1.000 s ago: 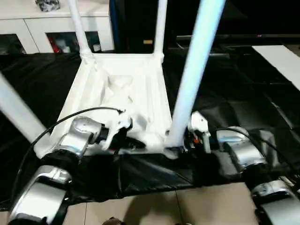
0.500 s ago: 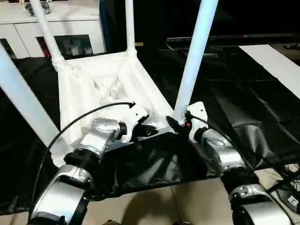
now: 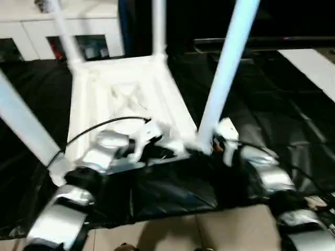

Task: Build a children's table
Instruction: Rotate leg to tighten

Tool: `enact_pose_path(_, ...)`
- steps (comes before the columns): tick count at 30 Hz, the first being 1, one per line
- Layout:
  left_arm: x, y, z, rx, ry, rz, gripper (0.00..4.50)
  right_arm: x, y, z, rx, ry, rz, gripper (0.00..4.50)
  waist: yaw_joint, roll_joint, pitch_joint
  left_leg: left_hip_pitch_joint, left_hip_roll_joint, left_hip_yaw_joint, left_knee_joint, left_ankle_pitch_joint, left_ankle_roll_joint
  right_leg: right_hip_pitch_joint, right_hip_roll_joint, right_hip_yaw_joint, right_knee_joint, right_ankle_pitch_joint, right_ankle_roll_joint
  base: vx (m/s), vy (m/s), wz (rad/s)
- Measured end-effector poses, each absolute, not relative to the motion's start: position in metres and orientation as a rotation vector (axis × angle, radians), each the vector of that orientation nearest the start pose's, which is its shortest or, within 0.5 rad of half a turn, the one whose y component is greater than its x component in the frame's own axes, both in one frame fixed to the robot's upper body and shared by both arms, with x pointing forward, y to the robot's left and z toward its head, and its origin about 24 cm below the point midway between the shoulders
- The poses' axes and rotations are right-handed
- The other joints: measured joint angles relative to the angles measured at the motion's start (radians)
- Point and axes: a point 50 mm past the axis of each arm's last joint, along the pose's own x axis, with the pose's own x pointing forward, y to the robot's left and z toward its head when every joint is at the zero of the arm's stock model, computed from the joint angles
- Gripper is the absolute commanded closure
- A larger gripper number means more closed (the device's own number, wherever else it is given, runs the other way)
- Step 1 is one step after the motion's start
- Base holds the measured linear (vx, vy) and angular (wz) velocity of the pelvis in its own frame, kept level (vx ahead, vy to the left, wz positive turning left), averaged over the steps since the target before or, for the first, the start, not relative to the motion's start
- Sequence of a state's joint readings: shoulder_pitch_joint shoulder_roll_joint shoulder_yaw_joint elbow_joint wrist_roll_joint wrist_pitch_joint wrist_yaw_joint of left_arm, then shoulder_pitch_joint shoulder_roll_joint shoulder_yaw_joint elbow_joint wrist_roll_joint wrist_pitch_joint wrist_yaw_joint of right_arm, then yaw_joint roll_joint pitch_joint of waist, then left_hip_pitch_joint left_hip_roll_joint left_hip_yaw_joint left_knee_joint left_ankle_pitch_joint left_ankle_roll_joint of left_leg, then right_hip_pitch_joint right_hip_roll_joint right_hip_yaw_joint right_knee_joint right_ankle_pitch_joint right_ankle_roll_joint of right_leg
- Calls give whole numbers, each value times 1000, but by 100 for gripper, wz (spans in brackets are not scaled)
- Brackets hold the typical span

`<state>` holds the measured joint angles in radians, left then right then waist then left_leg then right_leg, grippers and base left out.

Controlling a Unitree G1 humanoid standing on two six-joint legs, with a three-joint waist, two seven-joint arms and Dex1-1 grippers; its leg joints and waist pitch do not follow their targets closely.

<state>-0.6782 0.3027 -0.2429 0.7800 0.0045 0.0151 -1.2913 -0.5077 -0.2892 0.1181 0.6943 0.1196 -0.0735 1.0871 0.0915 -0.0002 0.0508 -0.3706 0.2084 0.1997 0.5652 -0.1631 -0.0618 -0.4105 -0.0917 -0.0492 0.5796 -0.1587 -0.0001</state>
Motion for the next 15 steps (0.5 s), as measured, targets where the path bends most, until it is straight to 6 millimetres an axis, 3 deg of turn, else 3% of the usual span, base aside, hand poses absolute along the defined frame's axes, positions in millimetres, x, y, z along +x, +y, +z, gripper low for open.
enact_pose_path(8,319,133,51,309,462,-1511,450,304,-150,39,-190,308,1353,118,17,0,0,0,-1,0,4,-1,-1,2,-2,1,1,0,-2,0,0,0)
enact_pose_path(15,318,135,50,295,478,-1535,450,306,-150,40,-199,330,1398,162,18,0,0,1,-1,1,5,-1,-1,3,-2,2,4,0,-2,0,0,0)
